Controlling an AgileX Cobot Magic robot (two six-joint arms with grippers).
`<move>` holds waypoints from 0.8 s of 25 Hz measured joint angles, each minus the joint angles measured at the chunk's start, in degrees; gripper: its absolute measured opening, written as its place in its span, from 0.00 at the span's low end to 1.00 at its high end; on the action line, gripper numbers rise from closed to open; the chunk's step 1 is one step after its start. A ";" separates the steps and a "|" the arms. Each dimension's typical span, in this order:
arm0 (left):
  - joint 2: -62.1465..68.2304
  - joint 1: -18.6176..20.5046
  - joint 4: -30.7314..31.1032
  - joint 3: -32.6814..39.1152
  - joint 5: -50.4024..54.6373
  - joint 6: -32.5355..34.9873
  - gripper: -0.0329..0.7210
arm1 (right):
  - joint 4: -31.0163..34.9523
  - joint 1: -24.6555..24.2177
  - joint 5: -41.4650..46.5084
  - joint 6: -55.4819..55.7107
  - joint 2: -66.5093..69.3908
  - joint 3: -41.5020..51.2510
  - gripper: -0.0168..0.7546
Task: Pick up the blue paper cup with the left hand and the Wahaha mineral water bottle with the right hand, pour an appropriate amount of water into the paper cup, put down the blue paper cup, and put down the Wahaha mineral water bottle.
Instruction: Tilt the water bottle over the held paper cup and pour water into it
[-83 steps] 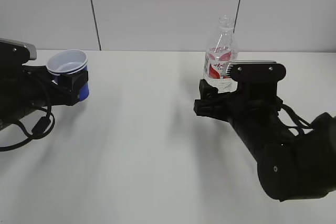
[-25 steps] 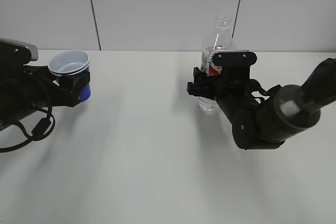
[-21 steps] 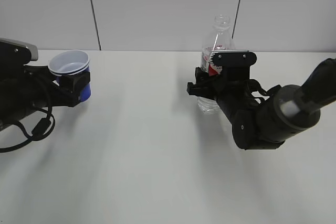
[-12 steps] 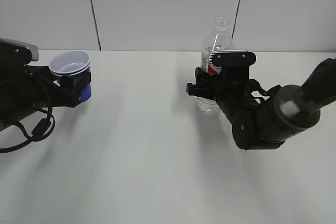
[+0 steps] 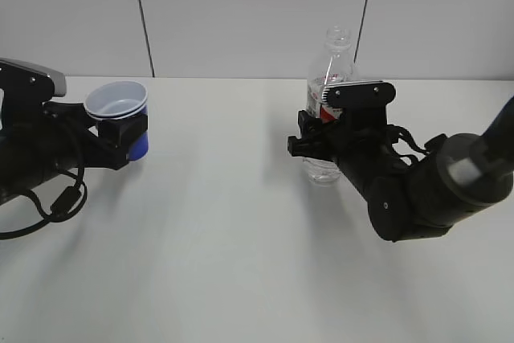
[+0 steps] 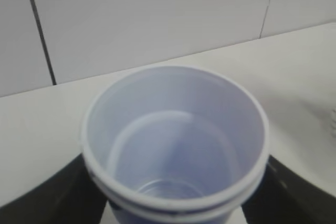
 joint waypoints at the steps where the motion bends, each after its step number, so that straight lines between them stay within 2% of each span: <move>1: 0.00 -0.52 0.31 0.00 0.00 -0.12 0.75 | -0.49 0.00 0.00 0.00 -1.31 1.28 0.68; 9: -2.91 -6.58 1.82 0.10 3.40 -0.24 0.75 | -9.13 0.00 0.98 0.00 -11.59 8.68 0.67; 16: -7.00 -11.80 2.53 0.27 6.77 -2.58 0.75 | -17.27 0.00 7.43 -0.12 -18.29 9.38 0.67; 20: -7.04 -14.28 3.59 0.27 7.23 -3.18 0.75 | -19.96 0.00 11.05 -4.44 -20.44 9.38 0.67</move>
